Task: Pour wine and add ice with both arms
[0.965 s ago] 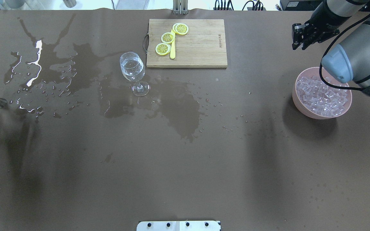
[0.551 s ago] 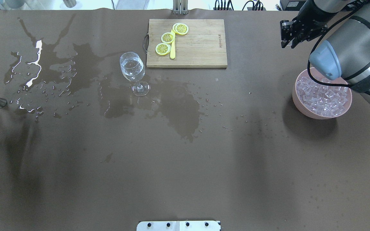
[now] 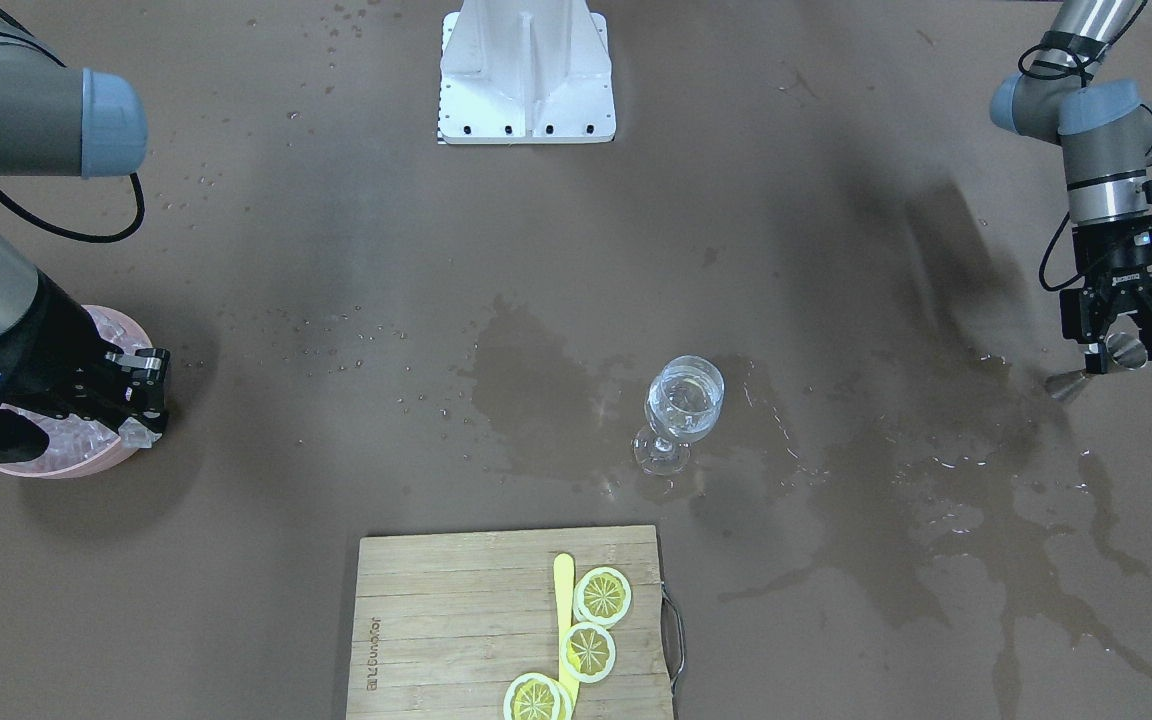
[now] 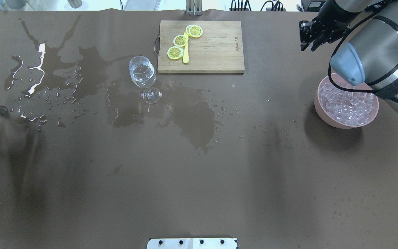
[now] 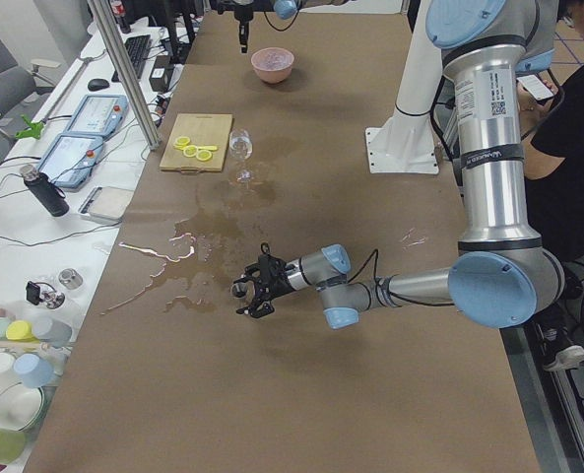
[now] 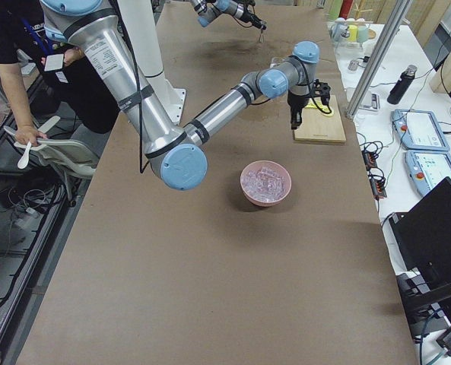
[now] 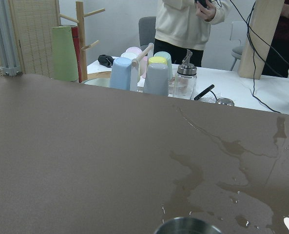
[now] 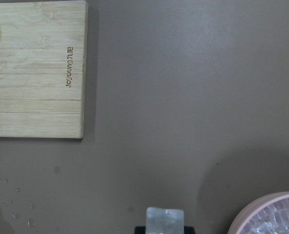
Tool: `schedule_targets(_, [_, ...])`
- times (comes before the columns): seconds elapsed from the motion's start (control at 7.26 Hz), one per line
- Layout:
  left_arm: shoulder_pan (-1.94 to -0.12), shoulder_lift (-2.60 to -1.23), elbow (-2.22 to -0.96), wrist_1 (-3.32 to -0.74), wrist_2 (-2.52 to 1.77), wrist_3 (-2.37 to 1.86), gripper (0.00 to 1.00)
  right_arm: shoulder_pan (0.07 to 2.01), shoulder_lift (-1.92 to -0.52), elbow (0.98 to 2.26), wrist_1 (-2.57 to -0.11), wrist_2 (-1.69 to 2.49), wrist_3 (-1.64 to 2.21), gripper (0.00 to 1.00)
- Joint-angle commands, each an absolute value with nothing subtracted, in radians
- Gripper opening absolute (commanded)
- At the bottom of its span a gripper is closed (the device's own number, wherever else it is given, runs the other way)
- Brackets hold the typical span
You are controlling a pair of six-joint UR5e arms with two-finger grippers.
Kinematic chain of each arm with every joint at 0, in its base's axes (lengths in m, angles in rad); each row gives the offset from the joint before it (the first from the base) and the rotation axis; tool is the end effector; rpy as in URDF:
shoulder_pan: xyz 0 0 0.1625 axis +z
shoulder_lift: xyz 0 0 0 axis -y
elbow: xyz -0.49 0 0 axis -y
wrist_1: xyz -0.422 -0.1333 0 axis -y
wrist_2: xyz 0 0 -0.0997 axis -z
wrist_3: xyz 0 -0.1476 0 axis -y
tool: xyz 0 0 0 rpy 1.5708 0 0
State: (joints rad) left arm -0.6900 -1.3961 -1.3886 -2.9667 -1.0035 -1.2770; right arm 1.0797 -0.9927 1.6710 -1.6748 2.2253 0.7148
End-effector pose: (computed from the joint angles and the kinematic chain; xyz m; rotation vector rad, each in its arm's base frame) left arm 0.2257 -0.4619 0.7697 0.9457 0.6575 -0.6464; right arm -0.3124 -0.6763 0.3522 0.0949 -0.8365 0.0225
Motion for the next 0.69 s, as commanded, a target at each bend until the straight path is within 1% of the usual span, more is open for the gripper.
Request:
schedule_targets(0.0, [-0.676,-1.402,-1.384,-2.964,-0.989,-1.278,0.89,1.077,-0.994,1.671,-1.675,2.235,0.715,0.01])
schedule_targets(0.55, [-0.672,-1.416,-1.336,-2.97,-0.988,-1.282,0.86,1.022,-0.951,1.658,-1.675,2.224,0.804,0.0])
